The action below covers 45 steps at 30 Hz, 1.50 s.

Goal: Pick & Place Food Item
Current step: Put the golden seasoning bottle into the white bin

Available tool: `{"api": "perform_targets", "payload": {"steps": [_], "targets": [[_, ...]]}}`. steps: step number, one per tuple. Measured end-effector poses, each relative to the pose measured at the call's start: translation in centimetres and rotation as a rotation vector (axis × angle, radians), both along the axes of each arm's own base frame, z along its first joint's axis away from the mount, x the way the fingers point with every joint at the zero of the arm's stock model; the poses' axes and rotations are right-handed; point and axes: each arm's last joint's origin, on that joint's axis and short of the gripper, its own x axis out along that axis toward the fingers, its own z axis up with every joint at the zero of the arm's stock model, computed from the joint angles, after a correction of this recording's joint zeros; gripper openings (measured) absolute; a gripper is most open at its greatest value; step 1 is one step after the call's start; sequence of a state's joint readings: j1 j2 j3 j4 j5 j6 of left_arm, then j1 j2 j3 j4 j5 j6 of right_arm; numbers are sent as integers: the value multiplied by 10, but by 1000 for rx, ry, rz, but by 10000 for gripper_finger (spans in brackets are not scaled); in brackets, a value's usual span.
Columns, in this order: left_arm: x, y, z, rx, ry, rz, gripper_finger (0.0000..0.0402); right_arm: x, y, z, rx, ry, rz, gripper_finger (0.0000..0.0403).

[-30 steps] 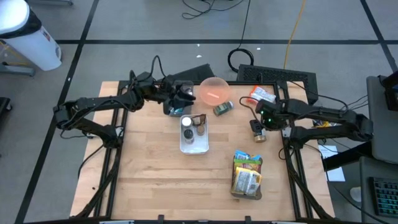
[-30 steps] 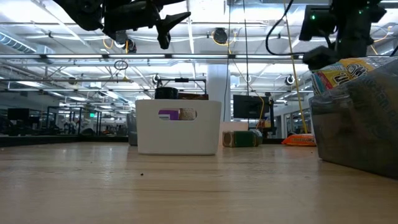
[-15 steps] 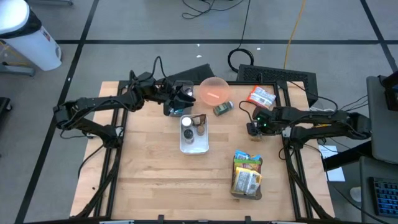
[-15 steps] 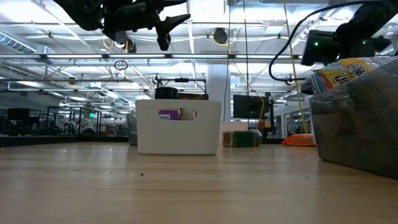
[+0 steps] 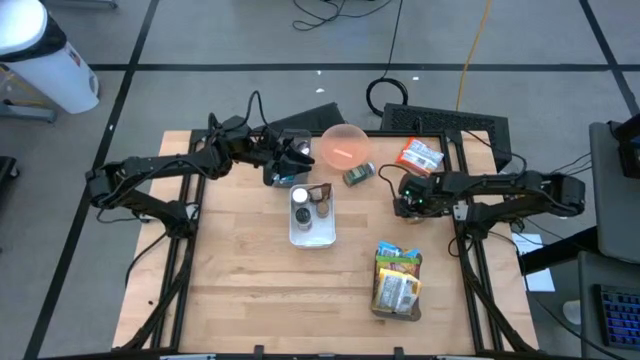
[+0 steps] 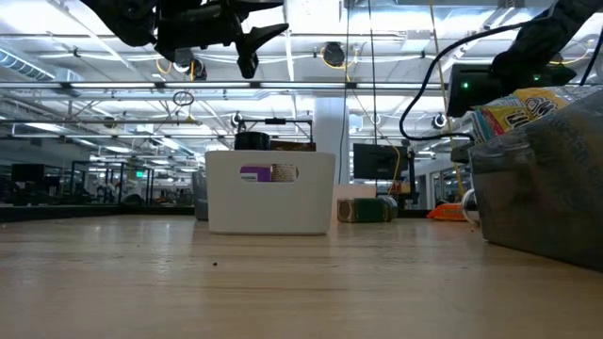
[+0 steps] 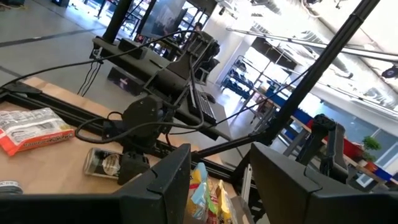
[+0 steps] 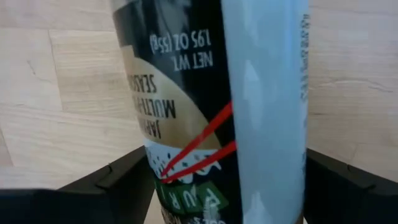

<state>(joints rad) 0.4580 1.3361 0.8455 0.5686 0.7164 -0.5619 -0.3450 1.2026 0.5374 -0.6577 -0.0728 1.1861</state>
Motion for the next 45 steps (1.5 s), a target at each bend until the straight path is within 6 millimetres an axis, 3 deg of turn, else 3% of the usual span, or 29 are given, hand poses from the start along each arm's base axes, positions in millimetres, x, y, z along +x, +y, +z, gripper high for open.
{"api": "perform_targets", "payload": {"steps": [16, 25, 32, 37, 45], "targets": [[0, 0, 0, -20, 7, 4, 172, -1, -1, 0, -38, 10, 19, 312], [0, 0, 0, -13, 6, 10, 172, -3, 0, -1, -50, 38, 49, 269], [0, 1, 0, -19, 8, 20, 172, -2, -1, 0, -55, 28, 78, 269], [0, 2, 0, -25, 7, 53, 172, 9, -3, 12, -83, -25, 185, 268], [1, 2, 0, -46, 11, 82, 172, 54, -13, 73, -280, -303, 386, 268]]}}
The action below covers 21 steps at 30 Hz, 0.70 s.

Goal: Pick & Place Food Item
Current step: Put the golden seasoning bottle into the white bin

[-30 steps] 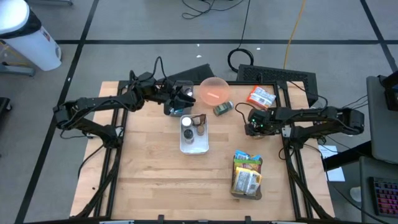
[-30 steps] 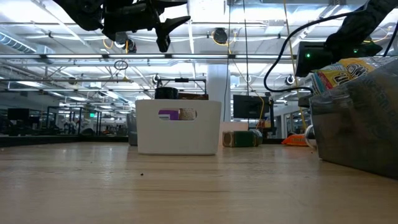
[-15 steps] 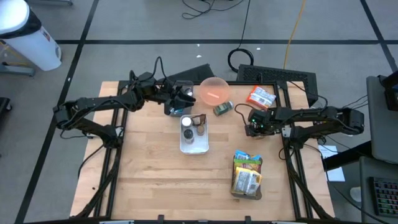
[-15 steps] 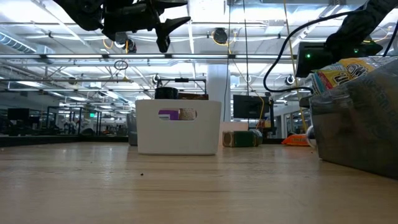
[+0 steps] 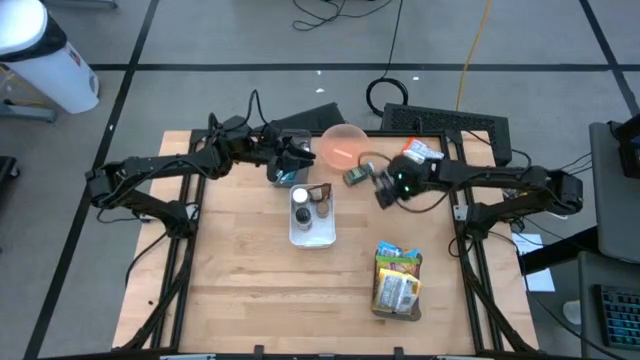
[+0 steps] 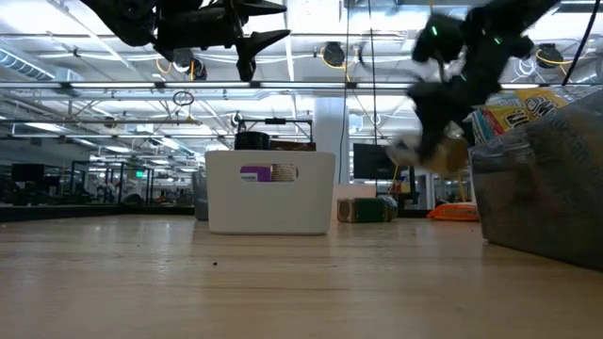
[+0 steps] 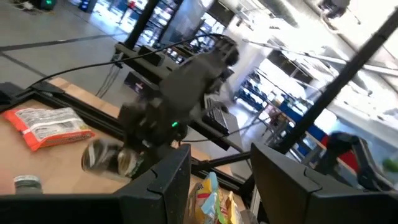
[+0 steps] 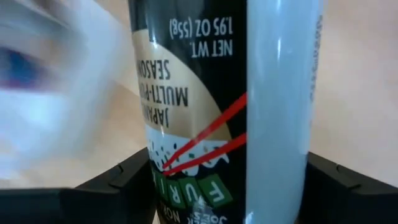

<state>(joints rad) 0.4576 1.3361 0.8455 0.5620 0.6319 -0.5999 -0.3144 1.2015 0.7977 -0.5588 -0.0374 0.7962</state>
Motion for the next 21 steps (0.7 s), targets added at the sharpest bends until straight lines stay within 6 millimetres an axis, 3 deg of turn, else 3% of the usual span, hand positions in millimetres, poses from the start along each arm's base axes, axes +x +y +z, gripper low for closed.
{"api": "perform_targets", "payload": {"steps": [6, 10, 14, 18, 21], "targets": [[0, 4, 0, -171, 20, 114, 172, 25, 4, 64, -228, -150, 170, 268], [0, 7, 0, -284, 18, 192, 172, 35, 14, 113, -425, -259, 290, 268], [0, 8, 0, -367, 10, 245, 172, 43, 28, 150, -601, -302, 400, 268], [0, 9, 3, -439, -20, 250, 173, 48, 38, 176, -715, -343, 463, 268], [0, 7, 8, -461, -71, 229, 173, 53, 40, 177, -744, -322, 497, 268]]}}
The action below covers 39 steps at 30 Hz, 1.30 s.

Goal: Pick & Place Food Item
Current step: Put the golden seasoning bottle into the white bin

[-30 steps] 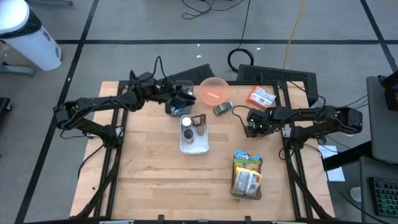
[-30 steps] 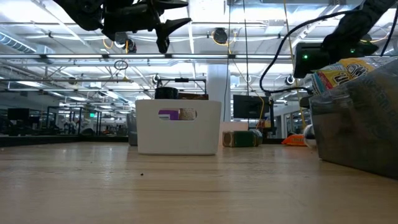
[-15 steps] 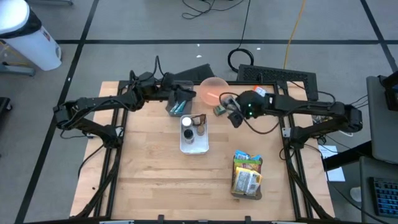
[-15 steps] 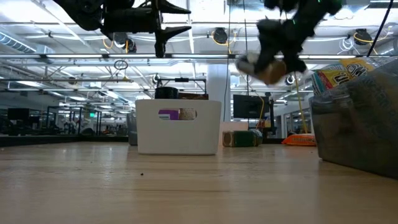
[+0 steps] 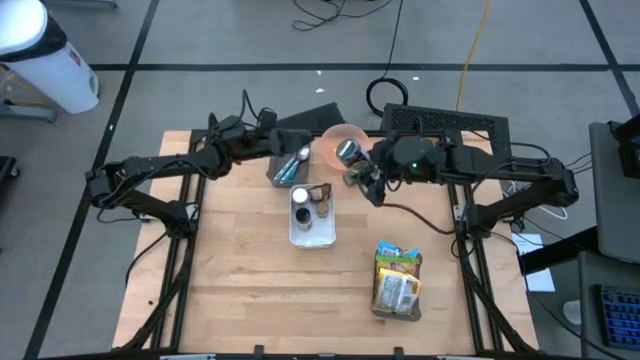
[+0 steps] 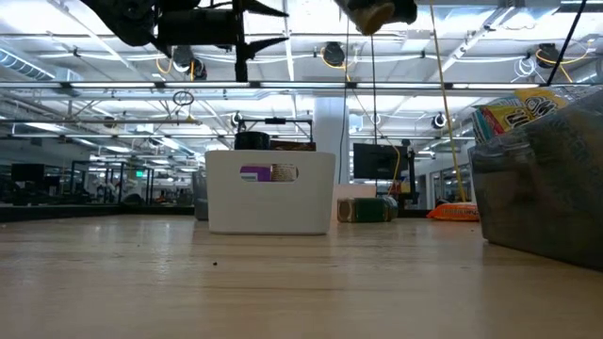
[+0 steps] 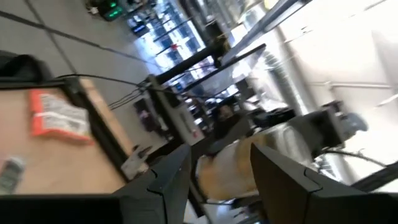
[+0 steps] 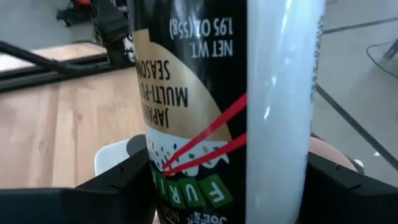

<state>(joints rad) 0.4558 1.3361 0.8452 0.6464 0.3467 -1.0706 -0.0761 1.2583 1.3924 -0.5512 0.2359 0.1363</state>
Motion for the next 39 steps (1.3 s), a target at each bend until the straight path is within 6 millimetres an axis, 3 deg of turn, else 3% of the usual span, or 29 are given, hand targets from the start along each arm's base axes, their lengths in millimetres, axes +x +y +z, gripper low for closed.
{"api": "perform_targets", "payload": {"steps": [6, 19, 28, 34, 39], "targets": [[1, -5, 6, -37, -64, -13, 195, 4, 1, -3, -15, 22, 41, 268], [21, -38, -1, -99, -45, -5, 344, 2, 11, -7, -64, 100, 164, 268], [84, -53, -5, -126, 3, -168, 381, -1, 10, -1, -75, 312, 230, 268], [124, -51, 7, -59, 5, -299, 378, -12, 7, -7, -12, 458, 265, 268], [143, -54, 11, -9, 165, -325, 367, -19, 2, -9, -7, 511, 273, 268]]}}
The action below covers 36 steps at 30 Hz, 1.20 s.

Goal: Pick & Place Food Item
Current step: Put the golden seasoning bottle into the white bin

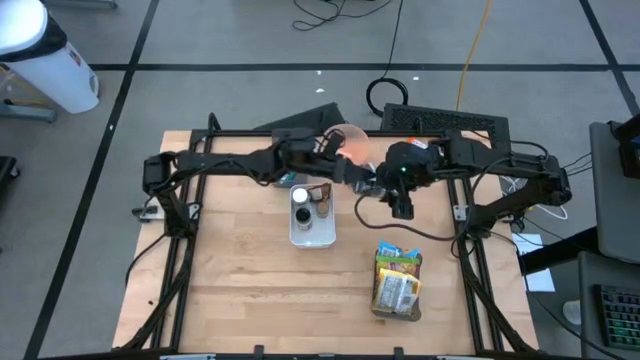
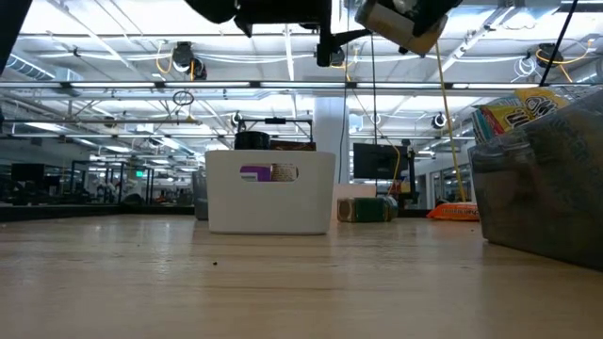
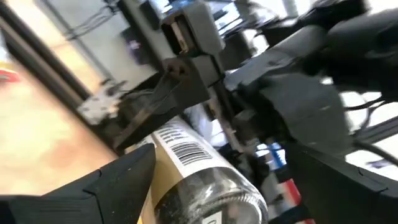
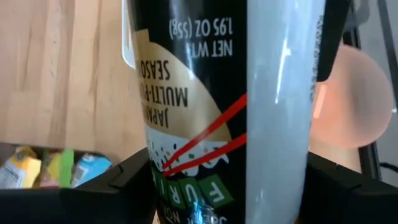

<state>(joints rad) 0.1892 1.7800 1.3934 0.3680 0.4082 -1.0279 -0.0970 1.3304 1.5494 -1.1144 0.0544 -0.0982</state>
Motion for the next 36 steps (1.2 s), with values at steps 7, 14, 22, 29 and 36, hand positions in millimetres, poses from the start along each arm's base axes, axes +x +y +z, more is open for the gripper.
{"api": "perform_targets", "payload": {"steps": [7, 14, 22, 29, 36], "targets": [[10, -4, -6, 67, 115, -32, 366, -6, -16, 2, -29, 31, -64, 268], [9, -3, -7, 78, 149, 3, 360, -7, -22, 2, -45, 36, -60, 268], [8, 7, -6, 79, 142, 67, 356, -5, -22, 1, -53, 31, -45, 268], [7, 12, -6, 82, 140, 104, 356, -3, -21, 2, -35, 9, -26, 268], [7, 12, -5, 89, 138, 129, 357, -2, -21, 3, -38, -4, -25, 268]]}}
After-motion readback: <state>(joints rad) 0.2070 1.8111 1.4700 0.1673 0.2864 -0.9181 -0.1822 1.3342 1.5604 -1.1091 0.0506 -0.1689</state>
